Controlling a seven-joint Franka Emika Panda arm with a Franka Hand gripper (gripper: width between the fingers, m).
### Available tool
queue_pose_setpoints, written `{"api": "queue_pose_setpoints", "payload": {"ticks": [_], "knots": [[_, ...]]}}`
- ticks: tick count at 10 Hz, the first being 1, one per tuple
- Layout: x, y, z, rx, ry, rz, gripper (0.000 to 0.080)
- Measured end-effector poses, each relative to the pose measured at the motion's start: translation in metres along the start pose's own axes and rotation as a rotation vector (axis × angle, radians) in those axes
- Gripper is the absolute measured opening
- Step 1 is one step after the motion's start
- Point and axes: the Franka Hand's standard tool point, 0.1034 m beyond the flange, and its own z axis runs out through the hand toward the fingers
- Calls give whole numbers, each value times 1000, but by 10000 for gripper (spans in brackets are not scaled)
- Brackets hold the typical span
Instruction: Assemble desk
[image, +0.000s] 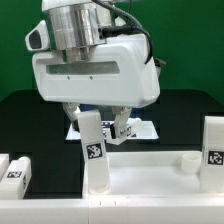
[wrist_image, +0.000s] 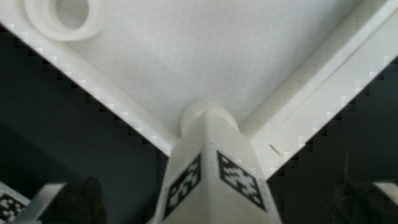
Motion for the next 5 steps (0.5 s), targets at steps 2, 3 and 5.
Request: {"api": "queue_pose_setpoints", "payload": {"ticks": [2, 3, 5], "knots": [[2, 2, -2, -3, 3, -190, 648], [8, 3, -8, 0, 13, -364, 649], [8, -7, -15, -41, 20, -692, 649]]}}
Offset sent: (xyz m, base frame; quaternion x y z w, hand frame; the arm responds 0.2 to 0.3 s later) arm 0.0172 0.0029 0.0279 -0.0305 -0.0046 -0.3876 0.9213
